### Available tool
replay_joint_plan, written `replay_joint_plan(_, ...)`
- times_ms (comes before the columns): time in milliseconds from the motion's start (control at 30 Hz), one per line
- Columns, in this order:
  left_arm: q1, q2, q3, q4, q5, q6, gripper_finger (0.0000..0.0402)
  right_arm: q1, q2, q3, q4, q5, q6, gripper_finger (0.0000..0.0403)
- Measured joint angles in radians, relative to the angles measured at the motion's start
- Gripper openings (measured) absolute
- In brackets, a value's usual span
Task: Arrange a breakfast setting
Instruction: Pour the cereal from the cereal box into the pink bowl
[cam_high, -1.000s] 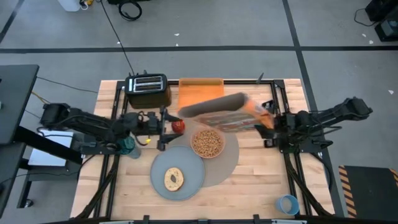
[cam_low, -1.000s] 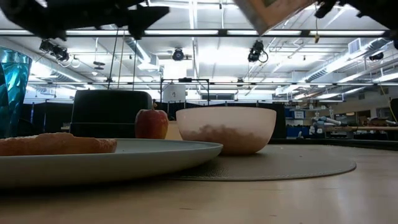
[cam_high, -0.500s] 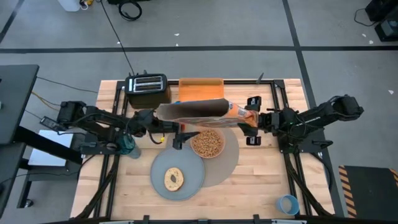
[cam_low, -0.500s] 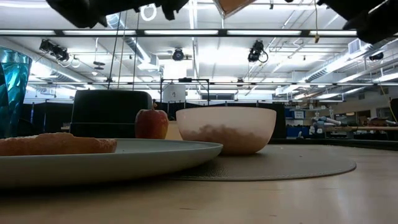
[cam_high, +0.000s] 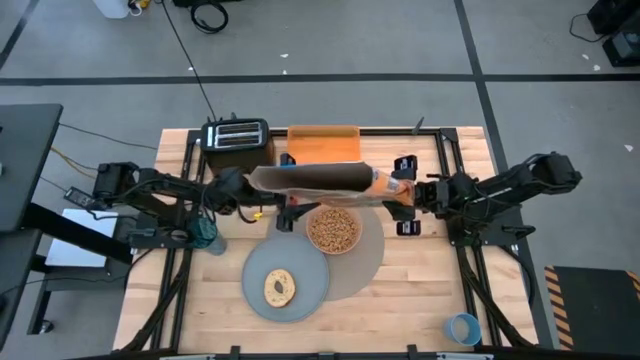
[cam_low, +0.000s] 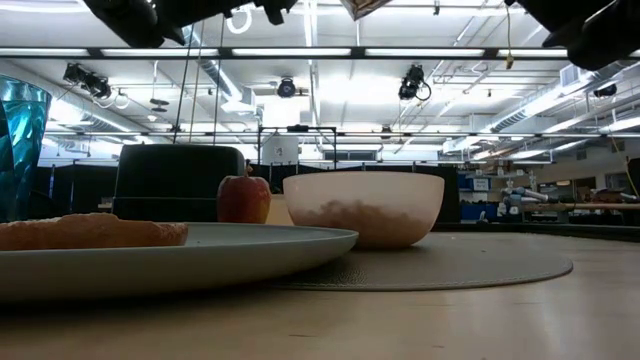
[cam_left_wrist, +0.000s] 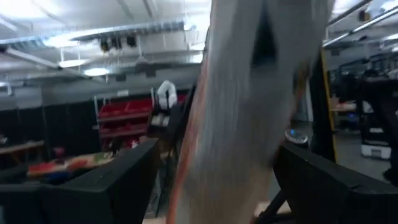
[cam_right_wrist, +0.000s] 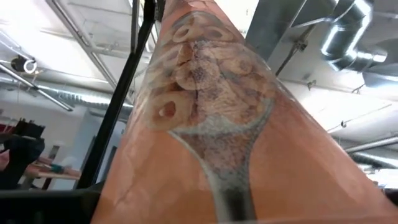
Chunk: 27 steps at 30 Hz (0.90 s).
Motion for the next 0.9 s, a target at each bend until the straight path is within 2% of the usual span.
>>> replay_joint_plan(100, -0.001, 0.0, 0.001, 0.038, 0.007, 0.0, 0.0306, -0.013, 0.026, -0.001, -0.001, 0.014, 0.008, 0.0236)
replay_joint_plan(233, 0.0, 0.0, 0.001, 0.047, 0.005, -0.013, 0.0277, -0.027, 0.054, -0.001, 0.011, 0.066, 0.008, 0.0236)
replay_joint_plan(400, 0.01, 0.0, 0.001, 0.031, 0.005, -0.04, 0.02, -0.031, 0.066, -0.001, 0.004, 0.157, 0.009, 0.0239)
replay_joint_plan(533, 0.041, -0.003, 0.001, 0.01, 0.007, -0.068, 0.0129, -0.023, 0.061, -0.001, -0.04, 0.249, 0.006, 0.0265)
replay_joint_plan(733, 0.09, -0.066, 0.001, -0.139, 0.011, -0.088, 0.0054, 0.002, -0.035, -0.002, -0.323, 0.414, 0.01, 0.0324)
replay_joint_plan(833, 0.097, -0.128, 0.001, -0.272, 0.01, -0.042, 0.0033, 0.01, -0.133, -0.002, -0.507, 0.482, 0.014, 0.035)
replay_joint_plan(900, 0.096, -0.174, -0.001, -0.392, 0.008, -0.001, 0.0023, 0.011, -0.208, -0.002, -0.635, 0.491, 0.044, 0.036)
